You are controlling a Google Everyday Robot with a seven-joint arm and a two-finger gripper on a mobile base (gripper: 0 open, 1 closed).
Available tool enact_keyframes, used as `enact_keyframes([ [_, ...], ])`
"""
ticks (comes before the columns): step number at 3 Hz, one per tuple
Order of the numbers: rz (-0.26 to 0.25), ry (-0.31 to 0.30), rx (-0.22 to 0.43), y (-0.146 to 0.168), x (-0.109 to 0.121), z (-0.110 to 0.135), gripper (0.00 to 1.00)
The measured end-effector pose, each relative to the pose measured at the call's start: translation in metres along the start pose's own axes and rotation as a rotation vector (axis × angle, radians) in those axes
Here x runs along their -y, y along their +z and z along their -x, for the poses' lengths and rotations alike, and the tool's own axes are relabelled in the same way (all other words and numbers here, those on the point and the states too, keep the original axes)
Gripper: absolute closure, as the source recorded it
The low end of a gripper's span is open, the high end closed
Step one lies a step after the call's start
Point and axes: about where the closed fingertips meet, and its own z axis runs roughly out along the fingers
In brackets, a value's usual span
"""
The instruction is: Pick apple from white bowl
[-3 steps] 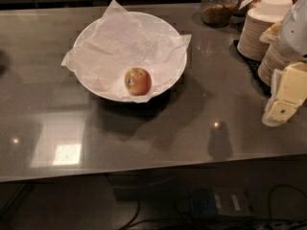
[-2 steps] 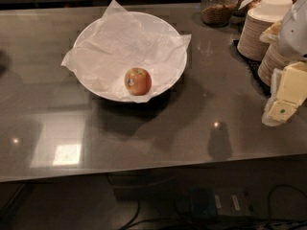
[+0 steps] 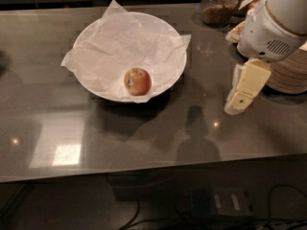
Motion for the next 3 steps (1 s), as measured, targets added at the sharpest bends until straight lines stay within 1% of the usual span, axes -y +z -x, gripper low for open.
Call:
enact_keyframes([
  [1, 0.023, -0.05, 0.092, 0.0255, 0.0096, 0.0384, 0.0],
  [2, 0.023, -0.05, 0.092, 0.0256, 0.0096, 0.0384, 0.0],
  [3, 0.018, -0.022, 0.13, 0.0273, 0.0121, 0.0358, 0.0],
])
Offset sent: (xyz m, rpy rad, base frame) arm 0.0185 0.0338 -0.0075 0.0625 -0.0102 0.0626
